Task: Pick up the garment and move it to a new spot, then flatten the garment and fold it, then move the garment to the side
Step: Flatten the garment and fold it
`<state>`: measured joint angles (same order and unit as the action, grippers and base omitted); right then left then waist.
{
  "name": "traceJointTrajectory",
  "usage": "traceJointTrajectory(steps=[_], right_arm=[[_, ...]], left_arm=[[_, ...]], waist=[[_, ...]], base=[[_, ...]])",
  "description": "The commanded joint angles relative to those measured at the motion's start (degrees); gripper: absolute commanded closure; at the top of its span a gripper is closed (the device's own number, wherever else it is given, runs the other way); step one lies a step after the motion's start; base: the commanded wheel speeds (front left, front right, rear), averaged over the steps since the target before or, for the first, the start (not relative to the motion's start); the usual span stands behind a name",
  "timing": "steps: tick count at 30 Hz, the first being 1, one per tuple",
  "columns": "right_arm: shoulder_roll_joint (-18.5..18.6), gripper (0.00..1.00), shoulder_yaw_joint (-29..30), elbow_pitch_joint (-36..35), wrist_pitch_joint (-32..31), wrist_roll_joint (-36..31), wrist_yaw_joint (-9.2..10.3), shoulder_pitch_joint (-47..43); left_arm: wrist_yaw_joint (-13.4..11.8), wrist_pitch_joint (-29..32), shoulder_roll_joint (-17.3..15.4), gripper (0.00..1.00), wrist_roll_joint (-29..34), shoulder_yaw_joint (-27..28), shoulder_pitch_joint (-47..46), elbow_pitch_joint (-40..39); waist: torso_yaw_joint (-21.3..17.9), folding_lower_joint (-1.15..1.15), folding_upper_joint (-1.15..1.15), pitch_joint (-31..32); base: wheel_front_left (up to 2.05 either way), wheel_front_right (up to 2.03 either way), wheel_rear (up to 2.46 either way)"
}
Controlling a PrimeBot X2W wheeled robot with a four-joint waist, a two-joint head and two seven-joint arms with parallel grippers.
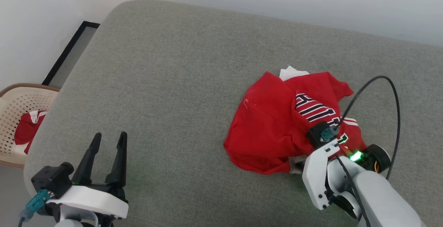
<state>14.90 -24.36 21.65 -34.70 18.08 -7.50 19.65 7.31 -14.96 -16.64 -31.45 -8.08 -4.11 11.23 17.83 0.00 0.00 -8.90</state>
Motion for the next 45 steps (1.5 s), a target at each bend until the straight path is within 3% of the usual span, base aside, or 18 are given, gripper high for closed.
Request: traceJointTrajectory(steps=[1, 6, 12, 22, 26, 31, 32, 33, 34, 39, 45], right_arm=[[0.31, 1.0, -1.68, 2.2, -1.08, -0.37, 0.02, -0.62], [1.05, 1.0, -2.21, 0.21, -1.85, 1.78, 0.01, 0.1], [4.06, 1.0, 0.59, -8.2, -4.73, 3.66, 0.02, -0.94], [9.42, 1.0, 15.7, -20.68, -12.59, 2.58, 0.02, -8.07], [9.7, 1.0, 21.63, -21.53, -14.79, 2.17, 0.02, -10.88], [7.75, 1.0, 23.81, -18.7, -14.49, 3.13, 0.02, -12.18], [7.37, 0.75, 23.66, -17.89, -14.09, 3.06, 0.02, -12.07], [6.03, 0.16, 23.67, -16.13, -13.5, 3.21, 0.02, -11.61], [5.99, 0.0, 23.48, -15.5, -13.01, 2.84, 0.02, -11.21], [4.34, 0.0, 23.07, -14.73, -12.0, 3.46, 0.02, -10.72], [2.2, 0.0, 23.86, -18.8, -8.63, 3.48, 0.02, -11.78]], left_arm=[[0.18, -0.31, -0.02, 0.0, -0.44, 0.41, -0.4, 0.01], [0.18, -0.31, -0.29, 0.0, -0.47, 0.95, 0.07, -0.25], [0.19, -0.31, -1.15, 0.0, -0.43, 2.08, 0.55, -0.51], [0.19, -0.31, -2.54, 0.0, -0.9, 2.16, -0.11, -0.48], [0.19, -0.31, -2.9, 0.0, -1.09, 1.66, -0.83, -0.19], [0.19, -0.31, -4.13, 0.0, -1.97, -0.16, -2.31, 0.57], [0.19, -0.31, -4.44, 0.0, -2.39, -0.81, -2.57, 0.89], [0.19, -0.31, -5.25, 0.0, -2.89, -2.1, -3.56, 1.39], [0.19, 0.01, -5.84, 0.0, -3.26, -3.13, -4.24, 1.63], [0.19, 3.09, -9.11, 0.0, -6.47, -7.42, -8.5, 2.04], [0.19, 10.01, -13.3, 0.0, -10.73, -13.87, -15.32, 2.16]], waist=[[-0.46, 0.0, 0.0, 0.19], [-1.93, 0.0, 0.0, 0.71], [-5.17, 0.0, 0.0, 1.7], [-9.41, 0.0, 0.0, 2.24], [-10.35, 0.0, 0.0, 2.07], [-11.1, 0.0, 0.0, 1.88], [-11.25, 0.0, 0.0, 1.85], [-11.54, 0.0, 0.0, 1.85], [-11.67, 0.0, 0.0, 1.86], [-13.17, 0.0, 0.0, 2.2], [-16.37, 0.0, 0.0, 2.87]], base=[[0.0, 0.0, 0.0], [0.0, 0.0, 0.0], [0.0, 0.0, 0.0], [0.0, 0.0, 0.0], [0.0, 0.0, 0.0], [0.0, 0.0, 0.0], [0.0, 0.0, 0.0], [0.0, 0.0, 0.0], [0.0, 0.0, 0.0], [0.0, 0.0, 0.0], [0.0, 0.0, 0.0]])
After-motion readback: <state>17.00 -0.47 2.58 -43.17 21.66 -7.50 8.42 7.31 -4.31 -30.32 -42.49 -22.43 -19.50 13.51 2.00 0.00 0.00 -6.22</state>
